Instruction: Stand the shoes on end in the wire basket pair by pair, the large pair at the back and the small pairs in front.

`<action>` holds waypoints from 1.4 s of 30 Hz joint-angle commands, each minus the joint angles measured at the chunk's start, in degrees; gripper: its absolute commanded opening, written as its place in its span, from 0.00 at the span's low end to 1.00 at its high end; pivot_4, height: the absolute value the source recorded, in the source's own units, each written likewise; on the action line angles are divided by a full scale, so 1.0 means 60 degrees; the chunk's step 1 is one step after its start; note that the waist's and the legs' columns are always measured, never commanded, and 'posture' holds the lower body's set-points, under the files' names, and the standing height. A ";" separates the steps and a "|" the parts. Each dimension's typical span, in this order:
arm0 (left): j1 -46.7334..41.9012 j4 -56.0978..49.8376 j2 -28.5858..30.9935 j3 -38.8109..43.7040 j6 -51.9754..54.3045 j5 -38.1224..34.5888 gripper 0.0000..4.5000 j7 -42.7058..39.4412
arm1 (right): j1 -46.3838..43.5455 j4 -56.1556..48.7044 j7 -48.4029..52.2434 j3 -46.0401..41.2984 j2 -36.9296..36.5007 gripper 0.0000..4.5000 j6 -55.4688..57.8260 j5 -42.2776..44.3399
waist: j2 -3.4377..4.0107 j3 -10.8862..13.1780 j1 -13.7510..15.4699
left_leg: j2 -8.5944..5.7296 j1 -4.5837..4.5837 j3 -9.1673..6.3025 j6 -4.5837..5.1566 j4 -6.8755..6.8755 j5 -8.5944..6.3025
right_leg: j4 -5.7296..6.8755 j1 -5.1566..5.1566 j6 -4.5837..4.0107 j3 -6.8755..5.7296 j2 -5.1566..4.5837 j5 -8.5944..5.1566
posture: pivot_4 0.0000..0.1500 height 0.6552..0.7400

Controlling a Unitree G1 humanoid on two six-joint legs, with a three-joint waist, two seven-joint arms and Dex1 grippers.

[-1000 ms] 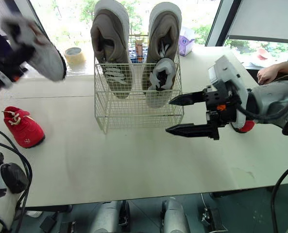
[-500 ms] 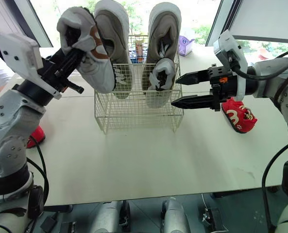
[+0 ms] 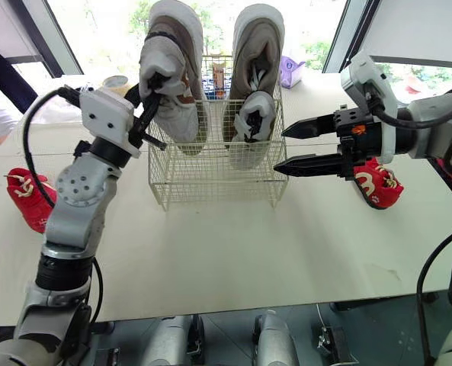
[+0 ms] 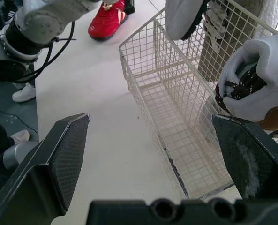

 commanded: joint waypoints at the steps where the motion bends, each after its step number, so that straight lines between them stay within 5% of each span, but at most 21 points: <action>1: -0.0271 0.0352 -0.0335 -0.0052 -0.0608 0.0440 0.12 0.0271 | 0.0019 -0.0402 -0.0268 -0.0618 -0.0133 1.00 0.0227 0.0294 | 0.0000 0.0000 -0.0003 | 0.0000 0.0000 -0.0001 0.0002 0.0001 -0.0001 | 0.0000 0.0001 0.0000 -0.0001 0.0000 0.0000 | 1.00 0.15; 11: 0.0974 -0.0085 -0.0614 -0.0259 -0.0068 0.0365 0.12 -0.0339 | 0.0570 -0.1093 -0.0609 -0.1102 -0.0200 1.00 0.0678 0.0880 | 0.0004 -0.0002 -0.0011 | 0.0002 0.0001 -0.0003 0.0009 -0.0001 -0.0005 | 0.0001 -0.0001 0.0000 0.0000 -0.0001 0.0000 | 1.00 0.15; 16: 0.1203 -0.0758 -0.0470 0.0173 0.1081 -0.0407 0.53 -0.0838 | 0.1022 -0.1392 -0.1121 -0.1335 0.0140 1.00 0.0766 0.1197 | 0.0003 -0.0002 -0.0008 | 0.0002 -0.0001 -0.0005 0.0012 0.0002 -0.0007 | 0.0000 -0.0001 -0.0001 -0.0001 -0.0002 0.0000 | 1.00 0.15; 18: 0.1253 -0.1259 -0.0353 0.0453 0.1833 -0.0999 0.53 -0.1116 | 0.1146 -0.1472 -0.1231 -0.1384 0.0162 1.00 0.0761 0.1278 | 0.0003 -0.0002 -0.0014 | 0.0002 -0.0001 -0.0006 0.0015 0.0003 -0.0009 | 0.0000 0.0000 -0.0001 -0.0001 -0.0002 0.0000 | 1.00 0.15; 26: 0.2269 -0.3819 0.0809 0.2303 0.5990 -0.5141 0.53 -0.2255 | 0.1572 -0.1519 -0.1391 -0.1350 0.0241 1.00 0.0502 0.1334 | 0.0006 -0.0002 -0.0039 | 0.0004 0.0006 -0.0009 0.0007 -0.0005 -0.0004 | 0.0000 0.0003 -0.0001 0.0000 0.0000 -0.0001 | 1.00 0.15; 30: 0.2739 -0.3869 0.1313 0.3745 0.7417 -0.7902 0.53 -0.2420 | 0.1685 -0.1430 -0.1389 -0.1297 0.0313 1.00 0.0375 0.1306 | 0.0007 0.0000 -0.0011 | 0.0005 0.0010 -0.0013 0.0007 -0.0001 -0.0004 | 0.0000 0.0007 -0.0002 0.0000 0.0001 -0.0002 | 1.00 0.15; 34: 0.2576 -0.3369 0.1918 0.4498 0.8026 -0.9243 0.53 -0.2301 | 0.1970 -0.1242 -0.1413 -0.1316 0.0262 1.00 0.0244 0.1133 | 0.0007 0.0000 -0.0006 | 0.0004 0.0011 -0.0021 0.0010 0.0002 -0.0006 | -0.0003 0.0017 -0.0005 -0.0003 0.0001 -0.0004 | 1.00 0.15; 37: 0.2365 -0.3244 0.2456 0.4726 0.8231 -1.0248 0.73 -0.2458 | 0.2560 -0.0689 -0.1822 -0.1518 0.0252 1.00 -0.0202 0.0440 | 0.0007 0.0000 -0.0004 | 0.0001 0.0013 -0.0019 0.0007 0.0001 -0.0004 | -0.0009 0.0021 -0.0004 -0.0003 0.0002 -0.0003 | 1.00 0.15; 39: 0.2301 -0.3380 0.2907 0.4663 0.8471 -1.0967 0.96 -0.2554 | 0.3159 -0.0035 -0.2176 -0.2279 0.0228 1.00 -0.0376 0.0174 | 0.0002 0.0001 0.0009 | 0.0001 0.0012 -0.0019 0.0005 0.0002 -0.0003 | -0.0013 0.0025 -0.0003 -0.0005 0.0003 -0.0003 | 1.00 0.15; 42: 0.2551 -0.3993 0.3327 0.4175 0.8638 -1.1711 0.99 -0.2530 | 0.3973 0.0473 -0.2756 -0.3325 0.0221 1.00 -0.0809 -0.0278 | 0.0006 0.0001 0.0009 | -0.0007 0.0011 -0.0015 0.0007 0.0003 -0.0004 | -0.0024 0.0034 -0.0003 -0.0005 -0.0003 -0.0002 | 1.00 0.15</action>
